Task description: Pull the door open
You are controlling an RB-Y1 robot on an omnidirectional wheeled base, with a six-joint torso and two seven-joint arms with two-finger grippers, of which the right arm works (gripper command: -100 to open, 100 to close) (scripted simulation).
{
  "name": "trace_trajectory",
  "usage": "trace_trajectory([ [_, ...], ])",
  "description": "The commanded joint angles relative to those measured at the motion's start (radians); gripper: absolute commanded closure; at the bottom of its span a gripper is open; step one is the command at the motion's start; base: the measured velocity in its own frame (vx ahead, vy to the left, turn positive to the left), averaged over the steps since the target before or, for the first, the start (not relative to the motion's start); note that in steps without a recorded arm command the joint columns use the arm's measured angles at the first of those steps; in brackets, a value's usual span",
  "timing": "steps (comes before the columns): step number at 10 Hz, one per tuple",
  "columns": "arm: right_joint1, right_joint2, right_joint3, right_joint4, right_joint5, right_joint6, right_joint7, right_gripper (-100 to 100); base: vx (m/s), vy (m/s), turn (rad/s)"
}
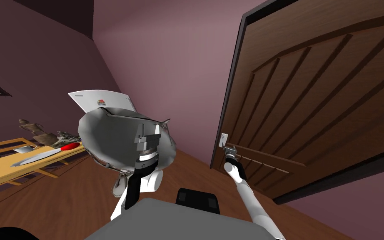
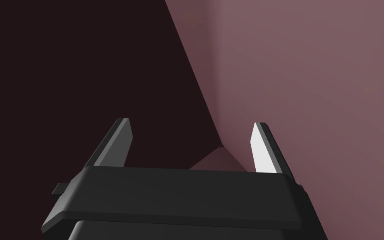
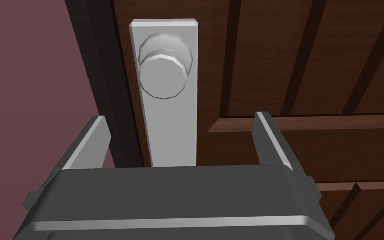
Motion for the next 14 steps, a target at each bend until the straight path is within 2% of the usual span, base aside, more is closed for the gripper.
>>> trace_trajectory([
  [1,-0.003,-0.027,0.003,0.023,-0.001,-0.011,-0.034,-100,0.170,-0.031,0.037],
  [4,0.010,-0.073,-0.006,0.033,-0.010,-0.012,-0.074,-100,0.180,-0.016,0.087],
  [6,0.016,-0.095,-0.011,0.038,-0.014,-0.012,-0.094,-100,0.201,0.002,0.137],
  [7,0.013,-0.090,-0.009,0.038,-0.013,-0.011,-0.086,-100,0.096,0.003,0.025],
  [8,0.013,-0.090,-0.009,0.038,-0.013,-0.011,-0.086,100,-0.015,-0.002,-0.031],
  [13,0.013,-0.090,-0.009,0.038,-0.013,-0.011,-0.086,100,-0.017,-0.001,0.004],
  [14,0.022,-0.106,0.004,0.035,-0.014,-0.007,-0.105,100,-0.161,-0.047,0.087],
])
